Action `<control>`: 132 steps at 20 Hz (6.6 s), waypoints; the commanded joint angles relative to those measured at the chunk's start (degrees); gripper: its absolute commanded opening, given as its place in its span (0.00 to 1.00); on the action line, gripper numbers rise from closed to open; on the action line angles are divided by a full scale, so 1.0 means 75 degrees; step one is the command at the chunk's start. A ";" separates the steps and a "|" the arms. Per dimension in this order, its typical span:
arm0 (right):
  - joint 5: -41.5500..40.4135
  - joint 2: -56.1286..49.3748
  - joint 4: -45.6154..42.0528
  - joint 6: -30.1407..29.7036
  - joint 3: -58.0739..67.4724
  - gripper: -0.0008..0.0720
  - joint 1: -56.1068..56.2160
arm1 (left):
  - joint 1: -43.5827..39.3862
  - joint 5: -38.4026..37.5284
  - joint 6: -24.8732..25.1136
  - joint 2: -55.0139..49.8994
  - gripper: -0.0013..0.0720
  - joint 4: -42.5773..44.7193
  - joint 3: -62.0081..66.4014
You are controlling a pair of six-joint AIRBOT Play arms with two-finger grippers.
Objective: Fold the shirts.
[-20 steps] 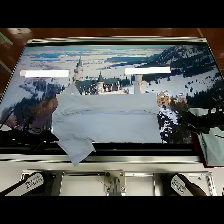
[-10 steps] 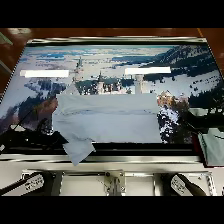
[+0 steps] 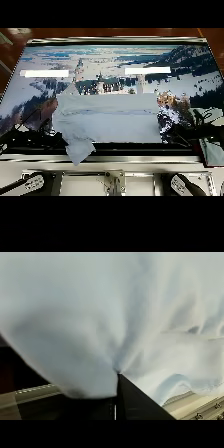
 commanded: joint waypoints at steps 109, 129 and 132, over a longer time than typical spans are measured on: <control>-0.3045 -0.0866 0.2052 0.1993 0.5056 0.10 0.4998 | -0.3325 0.1731 -0.0679 -0.2824 0.07 -0.1154 0.8961; -0.4878 -0.4567 0.5167 0.1157 0.5056 0.78 0.7443 | -0.0449 -0.0099 -0.0930 -0.0347 0.07 -0.0277 0.8332; -0.2463 -0.3981 0.2926 0.1454 0.5056 0.79 0.6359 | -0.0446 -0.0111 -0.0933 -0.0341 0.07 -0.0277 0.8274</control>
